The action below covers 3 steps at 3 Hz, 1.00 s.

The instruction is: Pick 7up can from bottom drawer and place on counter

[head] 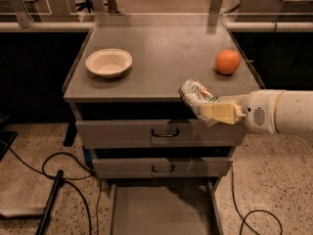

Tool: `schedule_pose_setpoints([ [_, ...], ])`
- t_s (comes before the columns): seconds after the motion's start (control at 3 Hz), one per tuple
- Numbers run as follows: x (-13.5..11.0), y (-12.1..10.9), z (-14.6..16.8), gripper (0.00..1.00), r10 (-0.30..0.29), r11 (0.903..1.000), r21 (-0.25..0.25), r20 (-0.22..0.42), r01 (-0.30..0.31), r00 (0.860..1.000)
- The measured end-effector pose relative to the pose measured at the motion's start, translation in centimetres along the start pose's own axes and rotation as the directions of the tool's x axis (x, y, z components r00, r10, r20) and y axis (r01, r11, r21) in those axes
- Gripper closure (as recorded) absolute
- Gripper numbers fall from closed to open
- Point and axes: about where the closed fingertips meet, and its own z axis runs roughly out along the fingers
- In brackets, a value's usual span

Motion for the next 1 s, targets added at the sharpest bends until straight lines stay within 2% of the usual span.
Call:
schedule_pose_setpoints([
  [0.33, -2.5, -0.8, 0.1, 1.00, -0.002, 0.9999, -0.015, -0.001, 0.002, 1.000],
  [0.67, -6.3, -2.3, 1.6, 1.00, 0.000, 0.9991, -0.042, -0.029, -0.001, 1.000],
  [1.0, -8.2, -2.6, 4.1, 1.00, -0.006, 0.9968, -0.079, -0.080, 0.000, 0.997],
])
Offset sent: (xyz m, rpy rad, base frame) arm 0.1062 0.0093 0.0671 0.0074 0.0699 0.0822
